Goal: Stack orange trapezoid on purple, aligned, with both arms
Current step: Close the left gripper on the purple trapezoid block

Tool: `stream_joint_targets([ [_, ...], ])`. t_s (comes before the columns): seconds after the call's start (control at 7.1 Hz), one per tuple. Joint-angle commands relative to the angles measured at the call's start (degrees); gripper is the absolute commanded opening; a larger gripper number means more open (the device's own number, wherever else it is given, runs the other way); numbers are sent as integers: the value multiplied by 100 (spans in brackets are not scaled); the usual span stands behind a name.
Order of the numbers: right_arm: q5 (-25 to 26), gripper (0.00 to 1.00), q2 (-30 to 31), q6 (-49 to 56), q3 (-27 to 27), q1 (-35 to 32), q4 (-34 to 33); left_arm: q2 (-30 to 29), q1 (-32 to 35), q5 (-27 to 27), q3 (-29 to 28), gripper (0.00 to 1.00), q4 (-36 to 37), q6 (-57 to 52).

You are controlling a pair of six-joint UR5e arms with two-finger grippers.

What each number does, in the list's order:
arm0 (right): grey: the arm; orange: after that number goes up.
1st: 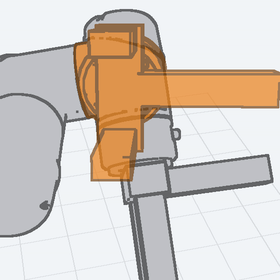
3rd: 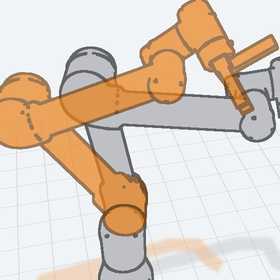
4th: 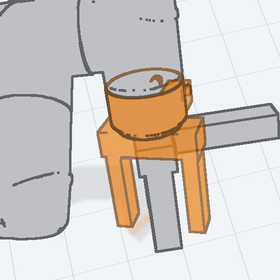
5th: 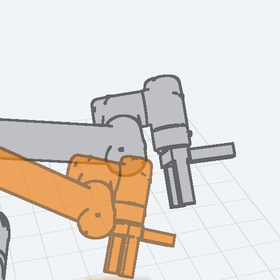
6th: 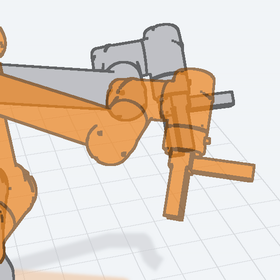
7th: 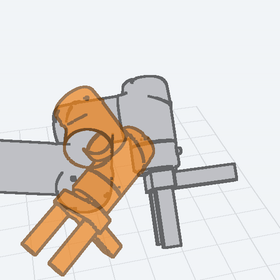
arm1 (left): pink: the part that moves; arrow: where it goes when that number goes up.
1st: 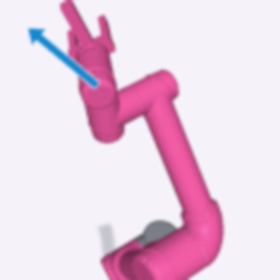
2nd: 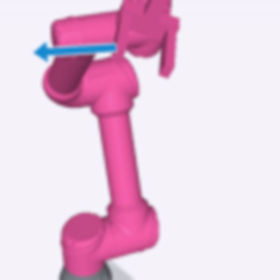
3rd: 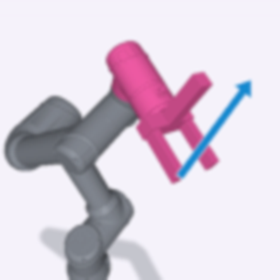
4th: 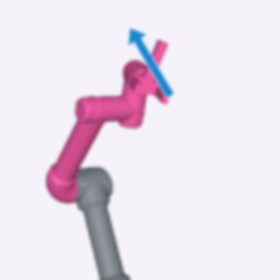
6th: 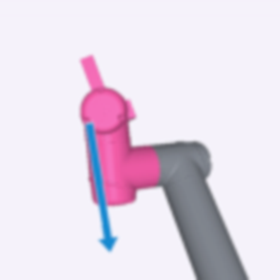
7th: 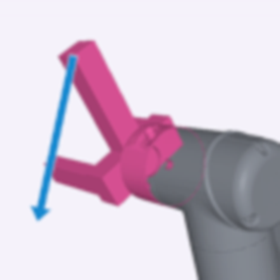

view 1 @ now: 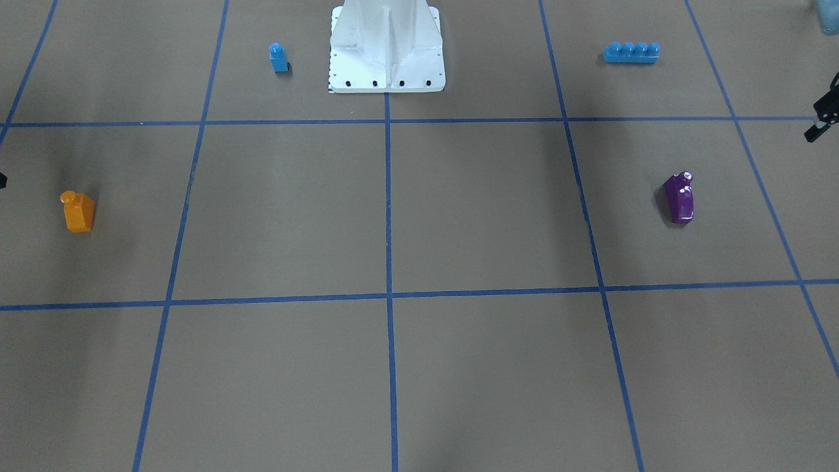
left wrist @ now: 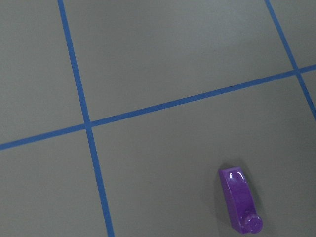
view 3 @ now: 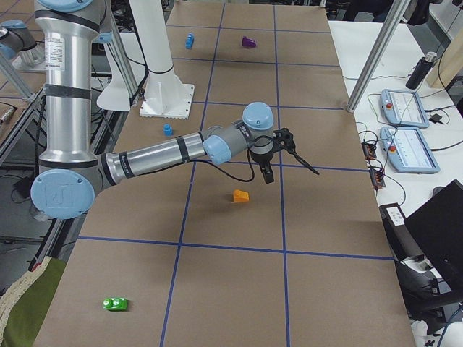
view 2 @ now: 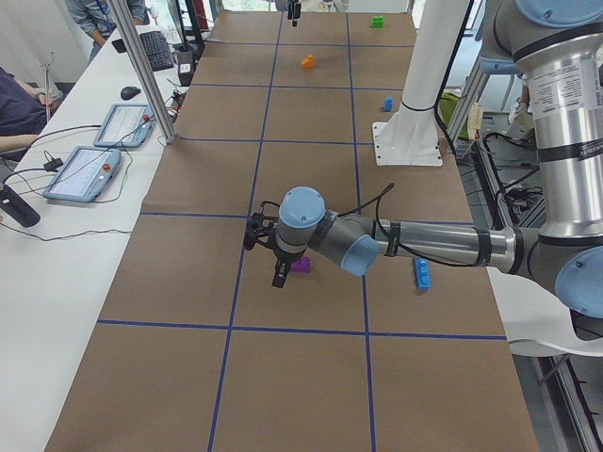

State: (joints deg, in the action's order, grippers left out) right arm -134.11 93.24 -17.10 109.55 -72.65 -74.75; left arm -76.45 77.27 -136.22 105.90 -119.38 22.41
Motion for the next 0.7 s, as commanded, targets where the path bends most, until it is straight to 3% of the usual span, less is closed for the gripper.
stream_joint_targets([
  [0.0,8,100,9,-12,-4,23,4,33,-1227,953,-8,100,-699,1542],
  [0.42,-1,100,10,-12,-4,23,4,-150,-2792,2376,-60,100,-762,2766],
  [0.56,-1,100,10,-12,-4,23,4,-229,-2918,2424,-174,98,-762,2751],
])
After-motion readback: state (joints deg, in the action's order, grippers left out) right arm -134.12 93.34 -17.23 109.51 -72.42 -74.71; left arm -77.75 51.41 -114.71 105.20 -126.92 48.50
